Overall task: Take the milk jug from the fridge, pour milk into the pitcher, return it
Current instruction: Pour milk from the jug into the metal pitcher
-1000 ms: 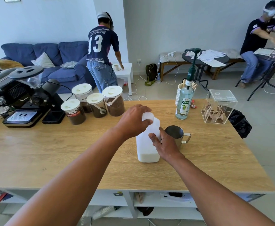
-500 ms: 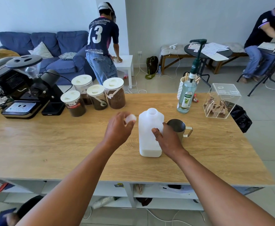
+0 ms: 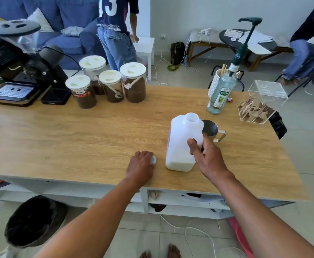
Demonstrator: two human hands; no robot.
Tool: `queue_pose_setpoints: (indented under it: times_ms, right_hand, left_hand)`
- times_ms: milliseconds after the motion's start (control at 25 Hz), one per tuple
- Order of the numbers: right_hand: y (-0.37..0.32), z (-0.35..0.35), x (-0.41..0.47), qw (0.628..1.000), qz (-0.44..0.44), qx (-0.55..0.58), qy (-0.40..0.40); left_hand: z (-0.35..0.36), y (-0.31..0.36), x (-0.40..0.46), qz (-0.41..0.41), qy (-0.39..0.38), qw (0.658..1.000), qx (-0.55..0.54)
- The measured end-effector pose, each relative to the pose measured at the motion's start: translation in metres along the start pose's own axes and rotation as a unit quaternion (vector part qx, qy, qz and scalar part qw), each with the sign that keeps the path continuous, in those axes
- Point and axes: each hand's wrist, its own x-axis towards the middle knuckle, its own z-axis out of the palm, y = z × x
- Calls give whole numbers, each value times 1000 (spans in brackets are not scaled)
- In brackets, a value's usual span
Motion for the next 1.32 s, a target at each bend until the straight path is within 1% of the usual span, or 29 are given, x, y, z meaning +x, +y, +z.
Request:
queue_pose_setpoints:
  times_ms: [120, 160, 240, 320, 360, 440, 560, 720, 800, 960, 1160, 1320]
  right_hand:
    - [1, -2, -2, 1000, 17, 3, -3]
    - [1, -2, -1, 1000, 26, 6, -1]
    - [-3, 0, 0, 999, 46, 19, 15]
    - [-6, 5, 2, 996, 64, 46, 50]
    - [-7, 5, 2, 994, 71, 54, 69]
    - [-14, 0, 1, 991, 78, 56, 91]
    - [-27, -18, -5, 993, 72, 19, 92]
    - [-48, -44, -15, 988, 81, -112, 74]
    - [-56, -53, -20, 981, 79, -160, 75]
    - [-65, -75, -24, 959, 79, -257, 87]
    - [-63, -95, -13, 935, 113, -329, 70]
    - [-55, -106, 2, 913, 140, -383, 31]
  left_hand:
    - [3, 1, -2, 5, 37, 999, -1]
    - [3, 4, -5, 5, 57, 998, -35]
    - [-2, 17, -13, 1, 79, 982, -171]
    - [-7, 32, -22, 1, 48, 949, -312]
    - [-9, 39, -24, 10, 26, 933, -358]
    - [-9, 52, -25, 43, -11, 908, -416]
    - [-11, 67, -24, 79, -43, 872, -481]
    - [-11, 90, -31, 95, -77, 836, -535]
    - [-6, 101, -36, 106, -102, 812, -565]
    - [-4, 125, -41, 111, -141, 775, -605]
    - [3, 152, -34, 84, -173, 750, -633]
    - [8, 168, -27, 45, -194, 753, -627]
